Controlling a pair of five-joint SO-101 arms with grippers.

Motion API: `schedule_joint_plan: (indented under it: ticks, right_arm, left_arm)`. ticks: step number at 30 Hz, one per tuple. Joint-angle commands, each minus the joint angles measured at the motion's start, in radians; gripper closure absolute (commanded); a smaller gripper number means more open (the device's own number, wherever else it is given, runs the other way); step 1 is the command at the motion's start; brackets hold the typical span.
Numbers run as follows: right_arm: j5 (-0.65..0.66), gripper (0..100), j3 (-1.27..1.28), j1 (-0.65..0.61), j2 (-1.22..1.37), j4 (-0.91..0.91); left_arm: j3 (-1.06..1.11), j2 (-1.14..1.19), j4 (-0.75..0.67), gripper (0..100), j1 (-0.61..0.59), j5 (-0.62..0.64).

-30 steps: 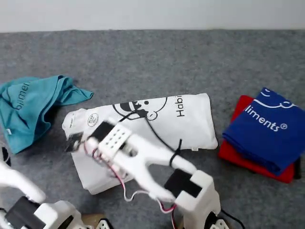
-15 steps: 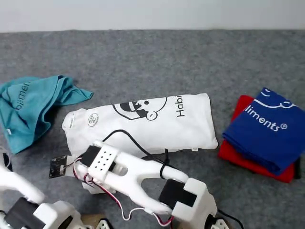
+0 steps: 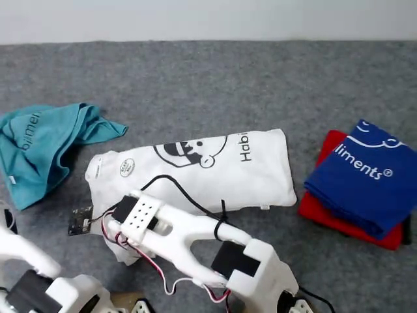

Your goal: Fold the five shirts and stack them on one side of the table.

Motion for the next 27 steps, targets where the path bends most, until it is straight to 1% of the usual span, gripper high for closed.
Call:
schedule_joint_plan:
  ticks: [1, 5, 11, 14, 24, 27]
  right_arm:
    - [0.0, 98.8, -0.012, 0.004, 0.031, -0.013]
    - [0.002, 98.8, -0.069, 0.039, 0.025, 0.001]
    - [0.057, 98.8, -0.224, 0.07, -0.024, 0.105]
    - [0.058, 98.8, -0.31, 0.087, -0.024, 0.143]
    - [0.06, 98.7, -0.497, 0.214, 0.054, 0.147]
    - [0.057, 96.2, -0.539, 0.245, 0.091, 0.137]
  left_arm:
    - [-0.012, -0.014, -0.02, 98, -0.003, -0.005]
    - [-0.012, -0.014, -0.02, 98, -0.003, -0.005]
    - [-0.013, -0.014, -0.018, 98, -0.003, -0.006]
    - [-0.013, -0.014, -0.021, 98, -0.002, -0.006]
    - [-0.015, -0.014, -0.021, 98, 0.003, -0.006]
    - [-0.015, -0.014, -0.021, 98, 0.003, -0.006]
